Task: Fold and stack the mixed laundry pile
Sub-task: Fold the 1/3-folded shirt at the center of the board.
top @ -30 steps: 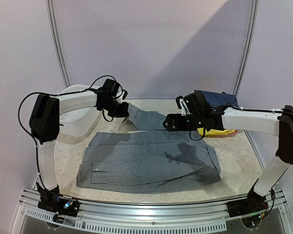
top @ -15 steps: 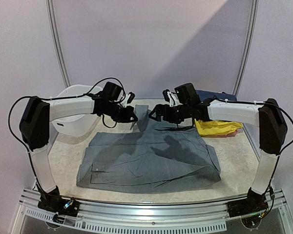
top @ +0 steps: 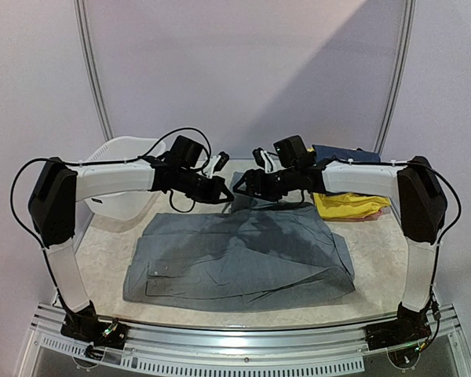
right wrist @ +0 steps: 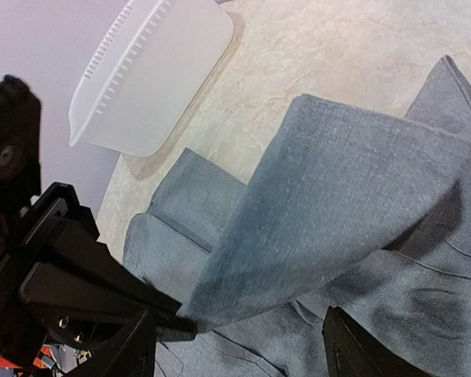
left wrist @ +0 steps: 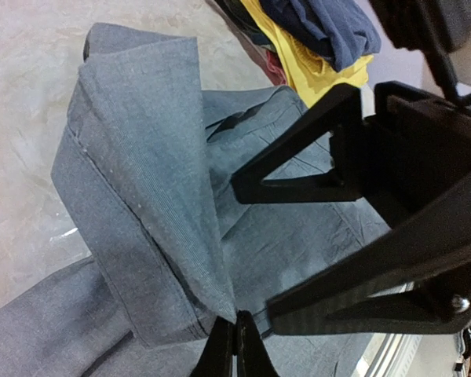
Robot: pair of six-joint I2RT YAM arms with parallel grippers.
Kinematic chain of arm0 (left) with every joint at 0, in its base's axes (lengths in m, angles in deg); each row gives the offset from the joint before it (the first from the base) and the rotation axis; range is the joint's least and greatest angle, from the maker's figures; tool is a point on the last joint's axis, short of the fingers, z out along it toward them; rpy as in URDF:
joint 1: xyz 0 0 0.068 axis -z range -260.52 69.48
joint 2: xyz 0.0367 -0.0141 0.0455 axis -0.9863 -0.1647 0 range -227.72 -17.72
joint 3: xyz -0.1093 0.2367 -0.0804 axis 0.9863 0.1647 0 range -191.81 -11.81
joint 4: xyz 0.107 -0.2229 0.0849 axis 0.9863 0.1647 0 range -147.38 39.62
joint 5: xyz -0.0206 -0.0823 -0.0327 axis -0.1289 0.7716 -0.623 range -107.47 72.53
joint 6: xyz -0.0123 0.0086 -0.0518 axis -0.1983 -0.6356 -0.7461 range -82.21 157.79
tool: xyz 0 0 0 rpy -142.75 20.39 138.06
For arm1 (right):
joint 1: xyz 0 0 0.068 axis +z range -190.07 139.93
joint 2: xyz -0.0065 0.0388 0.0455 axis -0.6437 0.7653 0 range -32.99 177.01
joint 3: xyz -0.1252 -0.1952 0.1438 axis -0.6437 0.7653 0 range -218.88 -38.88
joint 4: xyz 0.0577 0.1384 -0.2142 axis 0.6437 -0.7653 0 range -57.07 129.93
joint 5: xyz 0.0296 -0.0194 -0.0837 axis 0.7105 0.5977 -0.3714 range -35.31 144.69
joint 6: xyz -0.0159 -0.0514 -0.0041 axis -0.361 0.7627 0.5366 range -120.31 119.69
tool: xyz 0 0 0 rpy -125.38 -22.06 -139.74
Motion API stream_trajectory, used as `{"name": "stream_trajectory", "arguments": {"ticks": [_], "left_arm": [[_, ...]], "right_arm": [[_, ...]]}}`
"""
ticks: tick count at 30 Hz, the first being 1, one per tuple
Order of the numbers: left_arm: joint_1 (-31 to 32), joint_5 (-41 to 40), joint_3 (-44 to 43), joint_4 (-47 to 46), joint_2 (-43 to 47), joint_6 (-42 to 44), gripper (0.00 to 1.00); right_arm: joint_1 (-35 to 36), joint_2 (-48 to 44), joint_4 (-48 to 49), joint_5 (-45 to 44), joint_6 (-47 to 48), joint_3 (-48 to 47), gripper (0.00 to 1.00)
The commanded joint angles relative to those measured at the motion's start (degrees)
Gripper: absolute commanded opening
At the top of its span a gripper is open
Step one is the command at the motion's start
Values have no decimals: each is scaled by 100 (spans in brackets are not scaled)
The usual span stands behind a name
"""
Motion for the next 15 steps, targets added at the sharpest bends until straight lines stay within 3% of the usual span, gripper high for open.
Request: {"name": "stream_trajectory", "arguments": {"ticks": [1, 7, 15], "left_arm": [[156, 136, -1, -151, 30, 137, 0], [238, 179, -49, -108, -20, 222, 0], [240, 43, -152, 8, -80, 201, 0]], "right_arm": [[-61, 267, 80, 185, -85, -190, 71], [-182, 498, 179, 249, -177, -282, 55], [-272, 518, 91, 320, -123, -426, 8]]}}
